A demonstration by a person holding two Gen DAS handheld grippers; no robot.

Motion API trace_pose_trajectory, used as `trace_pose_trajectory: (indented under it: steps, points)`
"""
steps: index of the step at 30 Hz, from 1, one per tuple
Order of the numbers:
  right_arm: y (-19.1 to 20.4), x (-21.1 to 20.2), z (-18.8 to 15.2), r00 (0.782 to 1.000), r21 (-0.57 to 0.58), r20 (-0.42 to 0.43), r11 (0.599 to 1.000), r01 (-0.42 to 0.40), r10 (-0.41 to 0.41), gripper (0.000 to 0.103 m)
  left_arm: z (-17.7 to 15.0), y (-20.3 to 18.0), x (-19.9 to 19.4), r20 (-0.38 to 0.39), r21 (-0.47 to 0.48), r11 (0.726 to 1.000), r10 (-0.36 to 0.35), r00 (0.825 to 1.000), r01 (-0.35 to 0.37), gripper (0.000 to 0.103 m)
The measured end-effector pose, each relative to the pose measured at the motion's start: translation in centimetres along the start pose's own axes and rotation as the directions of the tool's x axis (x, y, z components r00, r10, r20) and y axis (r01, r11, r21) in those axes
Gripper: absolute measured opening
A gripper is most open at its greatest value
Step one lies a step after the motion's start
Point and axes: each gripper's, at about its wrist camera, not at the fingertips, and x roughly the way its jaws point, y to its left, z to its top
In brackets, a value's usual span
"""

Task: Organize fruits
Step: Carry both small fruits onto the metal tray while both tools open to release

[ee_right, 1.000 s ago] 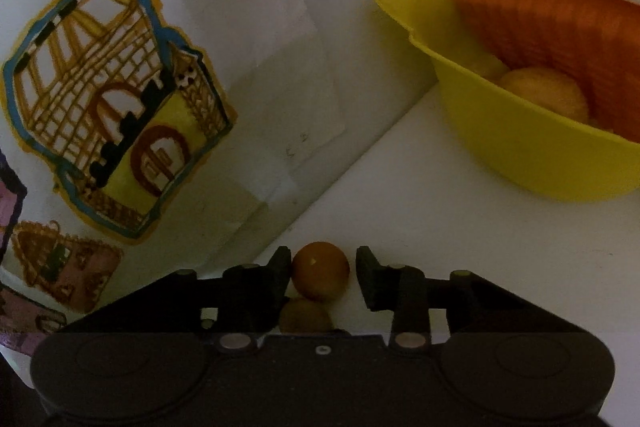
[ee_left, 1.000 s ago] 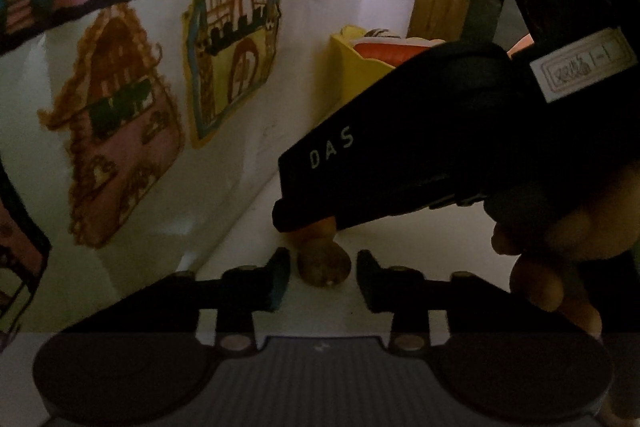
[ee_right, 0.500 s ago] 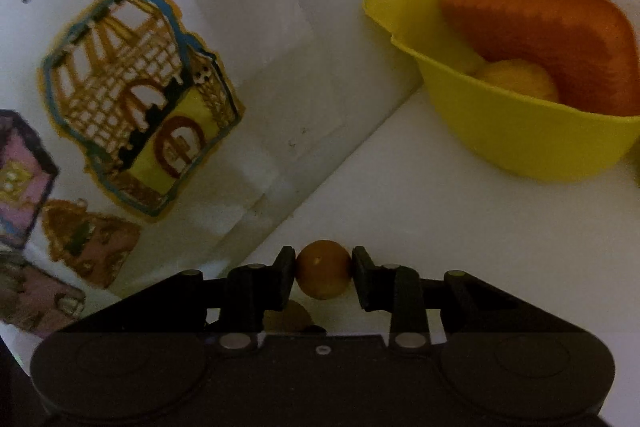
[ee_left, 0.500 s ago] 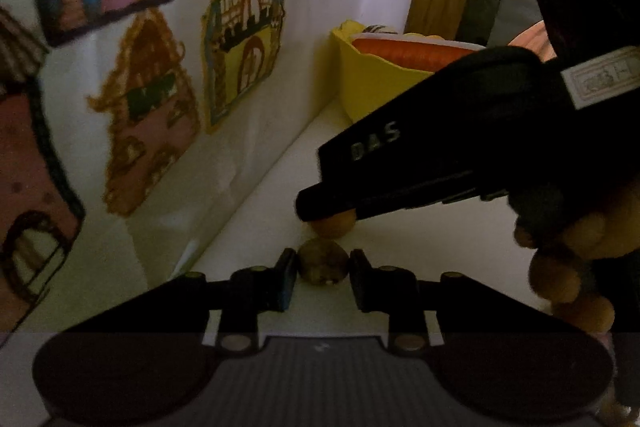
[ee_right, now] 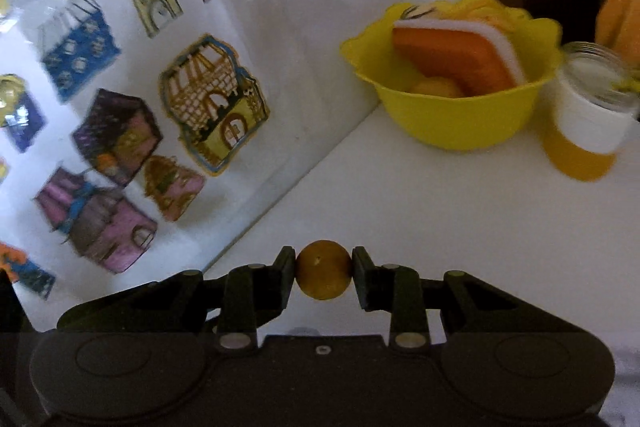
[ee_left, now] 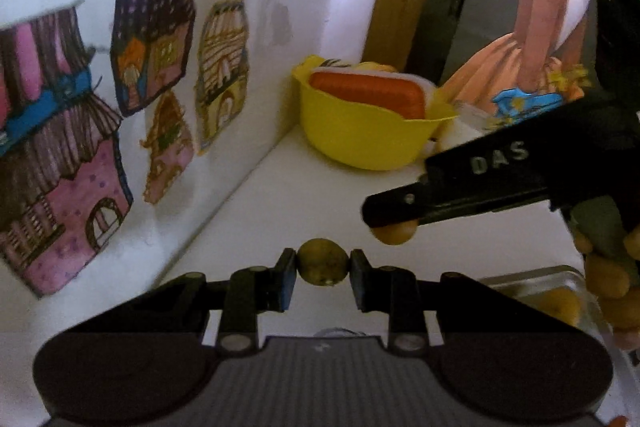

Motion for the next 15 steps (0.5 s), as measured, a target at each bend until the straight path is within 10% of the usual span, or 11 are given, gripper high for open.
trace_pose_trajectory:
  steps: [15]
  points:
    - [-2.8, -16.2, -9.1, 0.994, 0.043, 0.075, 0.996, 0.078, -0.081, 0.033, -2.5, -8.2, -7.9, 0.034, 0.072, 0.984, -0.164, 0.986, 0.162, 0.031]
